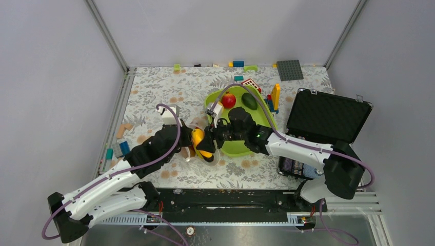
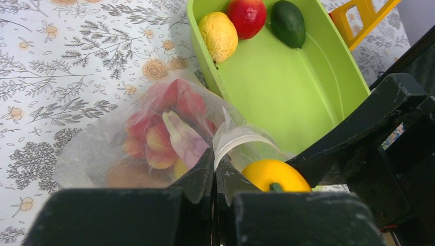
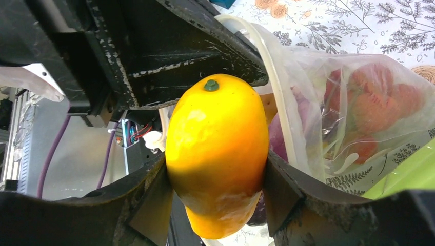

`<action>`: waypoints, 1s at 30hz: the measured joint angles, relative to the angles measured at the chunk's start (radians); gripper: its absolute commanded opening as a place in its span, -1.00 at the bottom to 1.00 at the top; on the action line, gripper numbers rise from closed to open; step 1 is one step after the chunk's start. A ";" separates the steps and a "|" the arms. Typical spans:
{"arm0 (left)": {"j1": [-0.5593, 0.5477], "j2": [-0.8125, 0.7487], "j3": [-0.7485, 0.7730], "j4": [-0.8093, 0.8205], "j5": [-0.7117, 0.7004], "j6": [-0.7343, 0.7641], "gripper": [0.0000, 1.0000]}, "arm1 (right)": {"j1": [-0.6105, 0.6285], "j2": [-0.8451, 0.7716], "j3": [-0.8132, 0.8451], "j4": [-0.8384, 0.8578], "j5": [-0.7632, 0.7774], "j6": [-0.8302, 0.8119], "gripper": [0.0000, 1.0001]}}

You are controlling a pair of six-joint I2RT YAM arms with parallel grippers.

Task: Place the food in the zip-top bag and seal the zipper
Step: Place the fake fruit in the zipper food storage bag.

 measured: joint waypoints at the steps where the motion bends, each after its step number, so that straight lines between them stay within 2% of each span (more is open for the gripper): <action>1: 0.002 0.000 0.000 -0.006 -0.004 0.000 -1.00 | 0.003 0.008 0.006 -0.006 0.009 -0.001 -0.51; 13: 0.009 -0.016 0.000 -0.067 -0.023 0.009 -1.00 | 0.016 0.113 0.072 -0.061 0.037 0.001 -0.43; 22: 0.001 -0.029 0.000 -0.015 0.029 -0.001 -1.00 | 0.050 0.156 0.085 -0.089 0.051 0.007 -0.35; 26: 0.001 -0.032 0.000 -0.008 0.041 -0.001 -1.00 | 0.053 0.156 0.097 -0.102 0.060 0.007 -0.28; 29: 0.001 -0.032 0.000 -0.006 0.053 -0.001 -1.00 | 0.060 0.156 0.109 -0.097 0.089 0.028 -0.08; 30: 0.001 -0.031 0.000 -0.002 0.057 -0.002 -1.00 | 0.064 0.156 0.109 -0.090 0.116 0.046 -0.07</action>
